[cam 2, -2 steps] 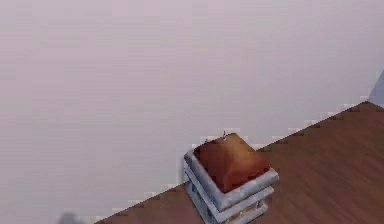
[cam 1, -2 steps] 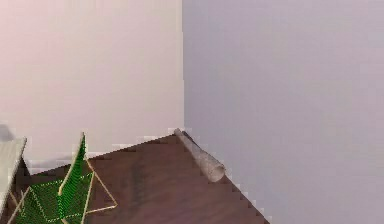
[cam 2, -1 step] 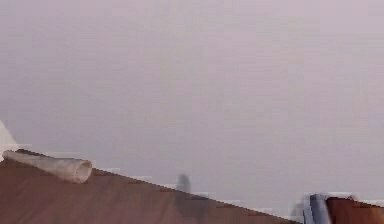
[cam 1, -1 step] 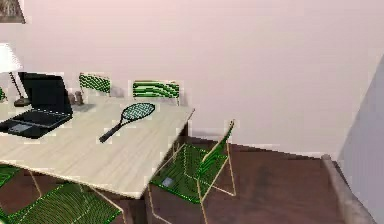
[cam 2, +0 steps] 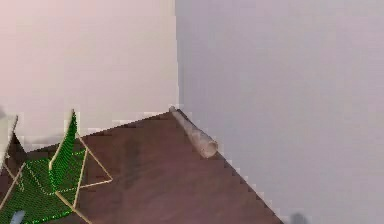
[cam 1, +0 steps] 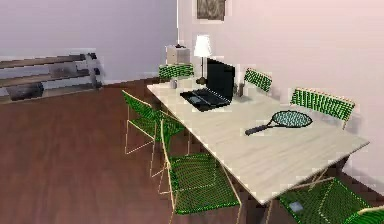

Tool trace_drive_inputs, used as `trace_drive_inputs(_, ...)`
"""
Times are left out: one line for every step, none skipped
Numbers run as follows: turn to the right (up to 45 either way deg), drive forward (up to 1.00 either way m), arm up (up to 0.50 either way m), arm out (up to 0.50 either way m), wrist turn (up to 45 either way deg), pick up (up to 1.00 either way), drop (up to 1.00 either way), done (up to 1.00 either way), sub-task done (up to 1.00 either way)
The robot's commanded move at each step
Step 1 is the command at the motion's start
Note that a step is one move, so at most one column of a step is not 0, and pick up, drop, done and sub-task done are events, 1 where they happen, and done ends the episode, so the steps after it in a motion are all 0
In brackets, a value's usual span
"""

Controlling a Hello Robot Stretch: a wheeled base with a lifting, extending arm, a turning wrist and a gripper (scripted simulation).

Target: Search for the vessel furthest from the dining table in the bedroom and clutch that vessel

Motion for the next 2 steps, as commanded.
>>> trace_drive_inputs(-45.0,0.0,0.0,0.0,0.0,0.0,0.0,0.0,0.0)
trace_drive_inputs(-39.0,0.0,0.0,0.0,0.0,0.0,0.0,0.0,0.0)
